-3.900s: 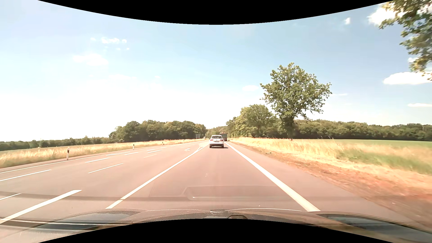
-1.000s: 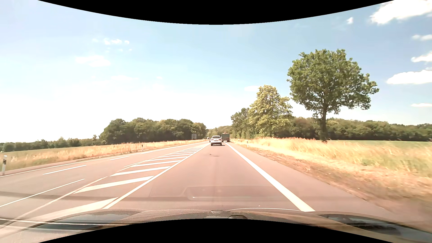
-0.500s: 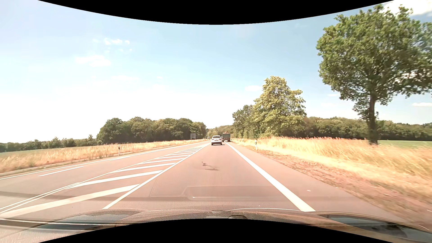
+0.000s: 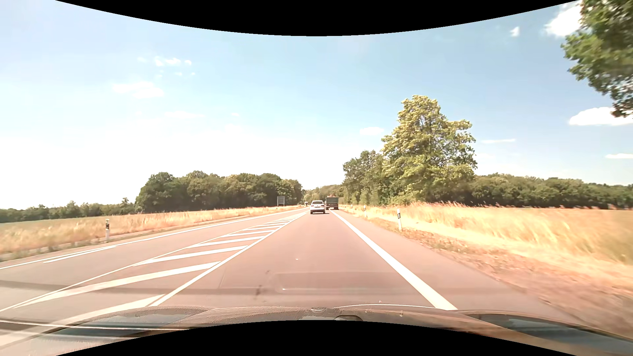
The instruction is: Follow the waypoints while adhering to traffic rules and regulations
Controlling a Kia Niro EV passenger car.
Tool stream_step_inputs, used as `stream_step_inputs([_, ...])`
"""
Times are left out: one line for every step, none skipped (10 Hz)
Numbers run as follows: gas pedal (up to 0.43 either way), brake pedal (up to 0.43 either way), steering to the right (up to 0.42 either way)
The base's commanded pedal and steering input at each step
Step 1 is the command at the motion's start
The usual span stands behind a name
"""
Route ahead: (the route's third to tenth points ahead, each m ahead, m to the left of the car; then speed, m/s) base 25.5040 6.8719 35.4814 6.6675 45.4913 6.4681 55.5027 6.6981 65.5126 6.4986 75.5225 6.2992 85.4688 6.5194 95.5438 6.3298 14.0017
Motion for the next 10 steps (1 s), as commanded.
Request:
stream_step_inputs([0.000,0.000,-0.003])
stream_step_inputs([0.000,0.000,-0.003])
stream_step_inputs([0.000,0.000,-0.004])
stream_step_inputs([0.000,0.000,-0.003])
stream_step_inputs([0.000,0.000,-0.003])
stream_step_inputs([0.000,0.000,-0.003])
stream_step_inputs([0.000,0.000,-0.003])
stream_step_inputs([0.000,0.000,-0.003])
stream_step_inputs([0.000,0.006,-0.003])
stream_step_inputs([0.000,0.043,-0.003])
